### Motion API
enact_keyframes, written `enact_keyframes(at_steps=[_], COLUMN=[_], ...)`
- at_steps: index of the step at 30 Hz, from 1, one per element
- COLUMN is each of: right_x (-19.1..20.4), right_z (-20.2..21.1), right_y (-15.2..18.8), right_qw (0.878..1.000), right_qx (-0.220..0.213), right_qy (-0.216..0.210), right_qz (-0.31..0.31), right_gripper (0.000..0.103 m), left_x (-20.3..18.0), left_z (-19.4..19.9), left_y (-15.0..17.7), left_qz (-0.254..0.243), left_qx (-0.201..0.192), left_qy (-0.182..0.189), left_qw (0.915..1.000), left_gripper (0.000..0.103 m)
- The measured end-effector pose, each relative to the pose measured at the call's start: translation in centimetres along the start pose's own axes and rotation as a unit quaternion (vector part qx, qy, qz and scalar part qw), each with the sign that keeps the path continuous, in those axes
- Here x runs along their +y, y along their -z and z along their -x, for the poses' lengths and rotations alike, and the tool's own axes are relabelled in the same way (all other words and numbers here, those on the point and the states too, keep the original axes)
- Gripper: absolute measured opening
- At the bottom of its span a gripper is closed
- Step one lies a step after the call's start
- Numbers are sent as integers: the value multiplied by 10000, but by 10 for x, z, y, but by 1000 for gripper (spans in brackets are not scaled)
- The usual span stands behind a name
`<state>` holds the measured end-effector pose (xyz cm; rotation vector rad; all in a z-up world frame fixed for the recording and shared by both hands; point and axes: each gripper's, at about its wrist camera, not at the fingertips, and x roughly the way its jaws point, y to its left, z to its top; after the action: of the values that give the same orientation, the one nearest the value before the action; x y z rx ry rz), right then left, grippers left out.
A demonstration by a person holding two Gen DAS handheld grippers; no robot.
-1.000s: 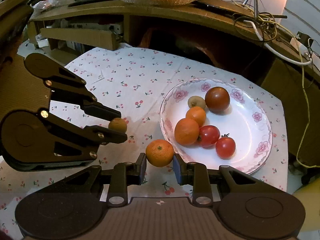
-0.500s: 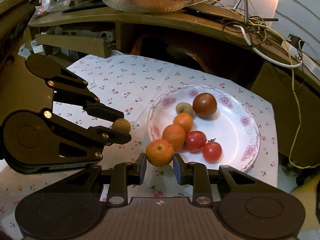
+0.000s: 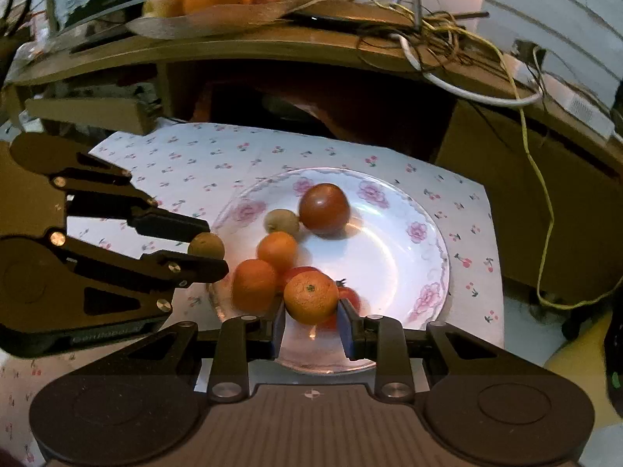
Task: Organize fruits
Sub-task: 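Carry the kiwi and orange over the plate and open both tools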
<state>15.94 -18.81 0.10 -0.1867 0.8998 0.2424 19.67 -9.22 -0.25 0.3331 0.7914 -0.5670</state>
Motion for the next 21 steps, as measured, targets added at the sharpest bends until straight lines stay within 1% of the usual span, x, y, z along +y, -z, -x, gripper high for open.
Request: enact_keyframes(at_steps=[7, 11, 16, 21], right_x=[-17, -25, -32, -38], right_z=[-9, -17, -31, -34], right_y=[-8, -14, -17, -18], right_qw=[9996, 9992, 9986, 9979], right_qx=[-91, -103, 5, 26], right_qy=[109, 126, 140, 176], right_qz=[-237, -372, -513, -623], right_gripper=[29, 29, 29, 29], left_x=[4, 3, 2, 1], left_z=[-16, -18, -21, -24], left_y=[-9, -16, -21, -25], left_qz=[110, 136, 149, 155], left_qx=[-5, -105, -164, -196], left_qy=[6, 49, 103, 115], left_qw=[9999, 9998, 9997, 9996], left_gripper=[31, 31, 32, 32])
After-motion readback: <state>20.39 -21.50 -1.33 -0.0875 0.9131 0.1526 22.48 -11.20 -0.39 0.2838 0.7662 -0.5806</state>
